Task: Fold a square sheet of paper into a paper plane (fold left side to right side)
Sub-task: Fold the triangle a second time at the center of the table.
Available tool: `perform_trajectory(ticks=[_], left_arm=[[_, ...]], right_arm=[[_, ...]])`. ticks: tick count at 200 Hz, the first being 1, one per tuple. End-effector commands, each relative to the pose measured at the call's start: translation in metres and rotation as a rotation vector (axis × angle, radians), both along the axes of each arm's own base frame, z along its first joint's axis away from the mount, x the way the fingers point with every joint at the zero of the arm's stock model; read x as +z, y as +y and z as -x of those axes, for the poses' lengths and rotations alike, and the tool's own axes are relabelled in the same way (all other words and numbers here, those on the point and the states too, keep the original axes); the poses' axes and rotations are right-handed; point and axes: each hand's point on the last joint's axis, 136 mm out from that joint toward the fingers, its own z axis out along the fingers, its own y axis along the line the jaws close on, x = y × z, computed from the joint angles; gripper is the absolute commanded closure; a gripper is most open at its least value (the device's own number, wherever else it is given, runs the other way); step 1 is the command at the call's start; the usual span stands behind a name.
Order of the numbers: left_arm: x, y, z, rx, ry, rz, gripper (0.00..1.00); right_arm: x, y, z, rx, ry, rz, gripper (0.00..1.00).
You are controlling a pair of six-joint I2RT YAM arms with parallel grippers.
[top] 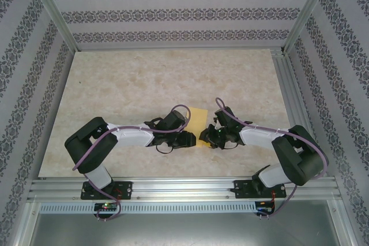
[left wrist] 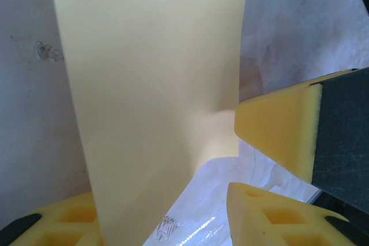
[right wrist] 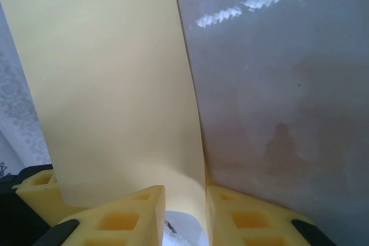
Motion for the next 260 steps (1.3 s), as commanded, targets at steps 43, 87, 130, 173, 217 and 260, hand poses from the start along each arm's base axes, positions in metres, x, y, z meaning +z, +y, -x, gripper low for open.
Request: perform_trajectory(ticks=[43,87,130,173,217,260], left_arm=[[0.010,-0.006,0.000,-0.002,-0.034,0.021,0.53],[0.013,-0.002,0.000,-0.002,-0.050,0.007,0.52],[0.031,0.029,-0.004,-0.014,-0.149,-0.115,0.40],[0.061,0.054,-0.008,-0.089,-0.320,-0.175,0.35],[0.093,0.022,-0.003,-0.271,-0.537,-0.045,0.34],[0.089,-0.006,-0.001,-0.341,-0.565,0.024,0.33]], right_arm=[[0.001,0.002,0.002,0.005,0.004,-0.002,0.84],[0.003,0.002,0.002,0.009,0.001,0.001,0.98],[0.013,0.005,-0.004,0.021,-0.019,0.001,0.98],[0.021,0.008,-0.012,0.027,-0.032,-0.010,0.97],[0.026,0.009,-0.019,0.030,-0.035,-0.018,0.85],[0.027,0.007,-0.028,0.013,-0.037,-0.017,0.79]])
